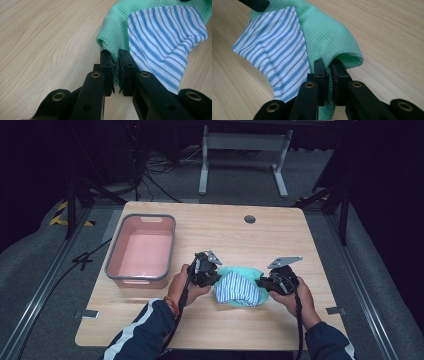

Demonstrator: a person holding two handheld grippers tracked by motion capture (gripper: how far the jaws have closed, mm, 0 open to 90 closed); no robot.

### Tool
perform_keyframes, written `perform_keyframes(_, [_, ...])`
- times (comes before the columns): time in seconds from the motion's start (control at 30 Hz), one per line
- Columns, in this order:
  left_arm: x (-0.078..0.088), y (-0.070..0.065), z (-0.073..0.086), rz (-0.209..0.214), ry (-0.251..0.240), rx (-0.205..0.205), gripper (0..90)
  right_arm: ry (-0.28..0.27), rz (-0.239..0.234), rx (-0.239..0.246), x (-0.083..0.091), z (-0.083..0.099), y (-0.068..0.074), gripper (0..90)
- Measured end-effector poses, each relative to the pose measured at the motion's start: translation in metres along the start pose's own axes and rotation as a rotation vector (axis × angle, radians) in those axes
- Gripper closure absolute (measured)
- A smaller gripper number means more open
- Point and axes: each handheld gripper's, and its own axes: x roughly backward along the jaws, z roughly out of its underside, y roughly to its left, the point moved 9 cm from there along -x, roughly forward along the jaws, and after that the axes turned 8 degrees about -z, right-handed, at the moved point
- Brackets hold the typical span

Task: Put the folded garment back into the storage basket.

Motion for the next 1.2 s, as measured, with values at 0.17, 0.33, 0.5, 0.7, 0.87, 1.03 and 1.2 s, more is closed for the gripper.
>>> perform_keyframes(0.17, [0.007, 0.007, -0.007, -0.019, -0.012, 0.010, 83.1, -0.009, -0.010, 0.001, 0.000, -0.009, 0.001, 83.9])
perform_keyframes(0.33, [0.014, 0.011, -0.011, -0.025, -0.016, 0.013, 83.3, -0.015, -0.011, 0.003, 0.001, -0.015, 0.001, 84.0])
perform_keyframes(0.5, [0.023, 0.017, -0.017, -0.036, -0.022, 0.009, 83.4, -0.027, -0.009, 0.007, 0.004, -0.026, 0.002, 84.1])
perform_keyframes(0.7, [0.028, 0.023, -0.019, -0.038, -0.027, 0.016, 83.4, -0.037, -0.011, 0.004, 0.006, -0.035, 0.002, 84.1])
perform_keyframes(0.87, [0.030, 0.027, -0.019, -0.052, -0.028, 0.011, 83.4, -0.041, -0.010, 0.022, 0.006, -0.041, 0.005, 84.1])
perform_keyframes(1.03, [0.034, 0.031, -0.019, -0.063, -0.025, 0.010, 83.4, -0.047, -0.010, 0.029, 0.006, -0.048, 0.008, 84.1])
perform_keyframes(1.2, [0.037, 0.034, -0.019, -0.065, -0.031, 0.017, 83.4, -0.051, -0.012, 0.039, 0.006, -0.054, 0.011, 84.1])
